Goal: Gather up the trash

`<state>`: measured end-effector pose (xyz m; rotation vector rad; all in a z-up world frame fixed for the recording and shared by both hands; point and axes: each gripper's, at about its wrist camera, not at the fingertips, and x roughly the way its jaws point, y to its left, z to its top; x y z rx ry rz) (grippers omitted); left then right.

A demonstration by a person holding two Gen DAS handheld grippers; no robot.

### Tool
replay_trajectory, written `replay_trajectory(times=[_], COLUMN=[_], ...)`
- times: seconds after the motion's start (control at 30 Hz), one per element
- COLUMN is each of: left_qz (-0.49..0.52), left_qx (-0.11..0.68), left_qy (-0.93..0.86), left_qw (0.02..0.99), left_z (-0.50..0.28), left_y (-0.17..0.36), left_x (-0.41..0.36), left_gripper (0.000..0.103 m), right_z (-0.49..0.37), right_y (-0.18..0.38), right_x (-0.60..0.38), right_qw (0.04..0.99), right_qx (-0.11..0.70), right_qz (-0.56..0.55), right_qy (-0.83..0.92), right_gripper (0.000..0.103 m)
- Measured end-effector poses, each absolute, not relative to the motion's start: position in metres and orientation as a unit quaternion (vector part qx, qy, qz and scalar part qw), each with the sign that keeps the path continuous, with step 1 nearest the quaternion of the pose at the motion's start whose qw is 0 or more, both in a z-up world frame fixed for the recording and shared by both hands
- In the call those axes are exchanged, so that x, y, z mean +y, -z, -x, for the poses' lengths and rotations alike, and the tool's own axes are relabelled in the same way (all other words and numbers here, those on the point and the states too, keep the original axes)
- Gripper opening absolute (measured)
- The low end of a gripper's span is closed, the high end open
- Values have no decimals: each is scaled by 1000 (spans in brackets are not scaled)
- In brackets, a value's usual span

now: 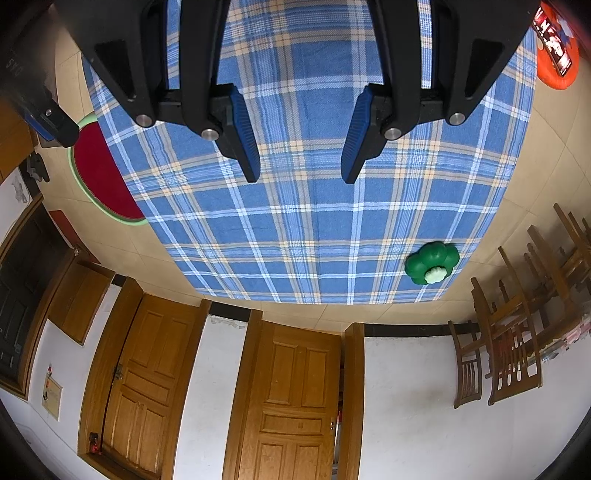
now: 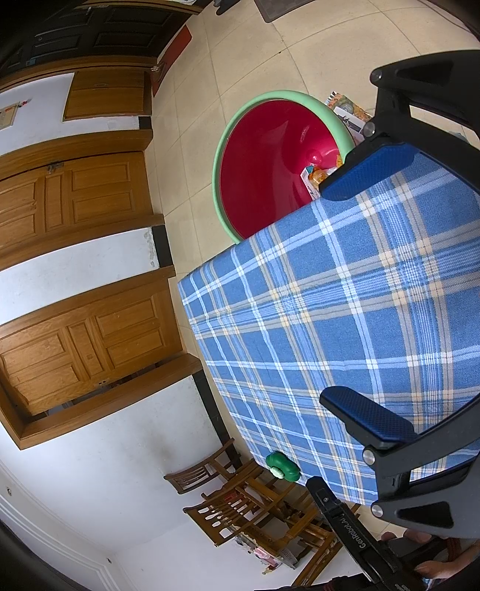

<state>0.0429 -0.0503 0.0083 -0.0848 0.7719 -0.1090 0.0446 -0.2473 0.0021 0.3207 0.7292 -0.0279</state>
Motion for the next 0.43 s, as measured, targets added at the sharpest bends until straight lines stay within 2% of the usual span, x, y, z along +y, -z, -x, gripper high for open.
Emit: replay_trajectory(times=[0.43], left_qz=[40], left_qx=[380], left_qy=[50], left_qw=[923], left_z=[-41], left_y=[-5], left_x=[-47], left_gripper=[46], right_z=[-45], right_y=[-2], right_x=[-248], right_qw=[921], right_qx=[356], right_qz=[-156], right_qy=[14], right_gripper=[102])
